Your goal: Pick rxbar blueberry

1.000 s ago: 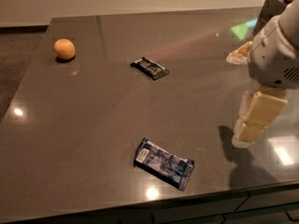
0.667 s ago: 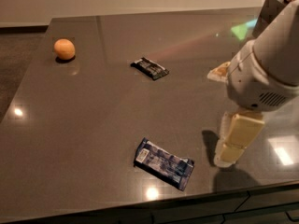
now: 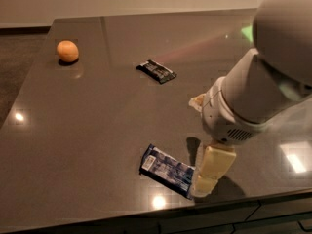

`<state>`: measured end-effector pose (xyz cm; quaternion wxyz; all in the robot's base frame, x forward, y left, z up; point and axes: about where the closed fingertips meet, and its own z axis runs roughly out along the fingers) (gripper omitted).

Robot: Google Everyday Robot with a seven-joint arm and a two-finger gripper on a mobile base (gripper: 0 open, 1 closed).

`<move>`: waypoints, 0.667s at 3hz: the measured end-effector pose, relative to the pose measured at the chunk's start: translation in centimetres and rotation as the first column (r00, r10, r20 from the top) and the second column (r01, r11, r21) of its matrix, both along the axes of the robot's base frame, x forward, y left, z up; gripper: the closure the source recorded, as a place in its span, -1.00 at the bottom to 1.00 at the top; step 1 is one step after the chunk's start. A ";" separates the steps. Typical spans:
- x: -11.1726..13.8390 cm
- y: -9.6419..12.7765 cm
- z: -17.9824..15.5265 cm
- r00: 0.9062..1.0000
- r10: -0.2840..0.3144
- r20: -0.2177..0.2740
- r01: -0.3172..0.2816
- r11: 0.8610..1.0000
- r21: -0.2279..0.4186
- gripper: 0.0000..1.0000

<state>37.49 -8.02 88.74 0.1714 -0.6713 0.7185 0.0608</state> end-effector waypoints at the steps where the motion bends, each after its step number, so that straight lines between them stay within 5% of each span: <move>1: -0.3 1.9 -1.9 1.000 -0.014 -0.024 0.014 1.000 0.007 -1.00; 2: -1.0 3.4 -3.3 0.998 -0.014 -0.056 0.015 1.000 0.010 -1.00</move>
Offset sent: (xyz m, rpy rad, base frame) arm -0.0181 0.0516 -0.0516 0.0161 0.1017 -0.0174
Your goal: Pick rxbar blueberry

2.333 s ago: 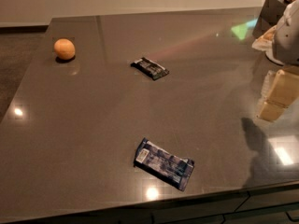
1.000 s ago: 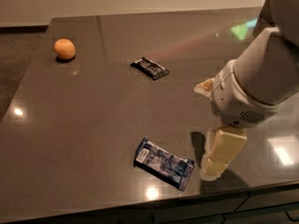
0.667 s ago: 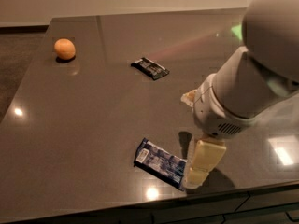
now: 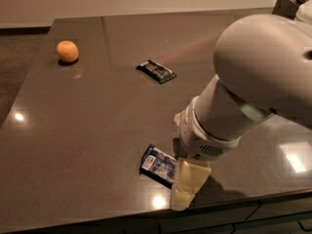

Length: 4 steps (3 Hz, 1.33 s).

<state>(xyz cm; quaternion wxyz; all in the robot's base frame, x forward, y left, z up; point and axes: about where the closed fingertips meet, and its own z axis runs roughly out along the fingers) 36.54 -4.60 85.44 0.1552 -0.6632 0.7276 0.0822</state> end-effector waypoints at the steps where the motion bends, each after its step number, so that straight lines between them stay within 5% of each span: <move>1: -0.5 1.4 -1.5 0.999 0.009 -0.037 -0.009 1.000 -0.005 -0.94; 2: -0.6 2.0 -2.0 0.998 0.018 -0.055 -0.019 1.000 -0.010 -0.90; 3: -0.7 2.3 -2.5 0.997 0.026 -0.068 -0.027 0.999 -0.020 -0.62; 4: -0.7 2.5 -2.9 0.997 0.030 -0.075 -0.032 0.999 -0.031 0.01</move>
Offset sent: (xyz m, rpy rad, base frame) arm -0.0071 0.0268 -0.0274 -0.0138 0.0794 0.0266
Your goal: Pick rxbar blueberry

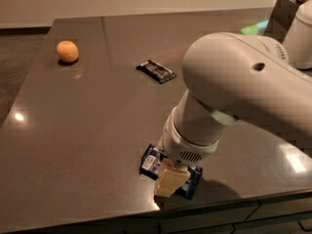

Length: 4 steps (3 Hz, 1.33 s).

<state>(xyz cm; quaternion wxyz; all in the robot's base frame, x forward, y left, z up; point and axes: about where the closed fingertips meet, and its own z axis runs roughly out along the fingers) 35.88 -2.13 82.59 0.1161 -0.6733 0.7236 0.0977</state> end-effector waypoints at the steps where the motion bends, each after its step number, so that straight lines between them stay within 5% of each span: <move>1: 0.0 0.0 0.7 1.000 0.000 0.000 0.000 1.000 0.000 0.63; 2: 0.0 0.0 0.7 1.000 0.000 0.000 0.000 1.000 0.000 0.99; 4: 1.3 0.8 5.8 1.000 0.017 -0.021 -0.016 0.999 0.048 1.00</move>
Offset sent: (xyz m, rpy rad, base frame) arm 0.0068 -0.0068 0.0067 -0.0117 0.0231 -0.0136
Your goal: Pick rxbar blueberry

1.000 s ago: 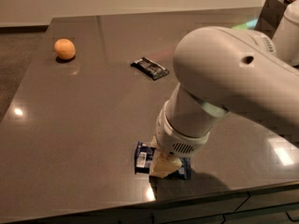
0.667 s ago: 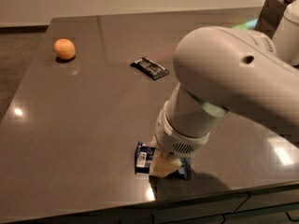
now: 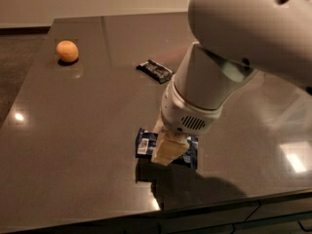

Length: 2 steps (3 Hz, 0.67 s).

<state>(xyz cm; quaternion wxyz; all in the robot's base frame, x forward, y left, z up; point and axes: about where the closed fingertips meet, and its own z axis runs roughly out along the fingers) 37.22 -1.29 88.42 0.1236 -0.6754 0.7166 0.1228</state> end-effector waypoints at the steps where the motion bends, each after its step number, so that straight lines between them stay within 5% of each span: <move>1: 1.2 0.8 6.0 0.999 0.040 0.008 -0.041 0.998 0.050 1.00; 2: 1.1 0.9 6.0 0.999 0.038 0.016 -0.039 0.998 0.050 1.00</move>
Offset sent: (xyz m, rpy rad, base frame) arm 0.0185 0.0086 0.0813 0.0727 0.0232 0.0678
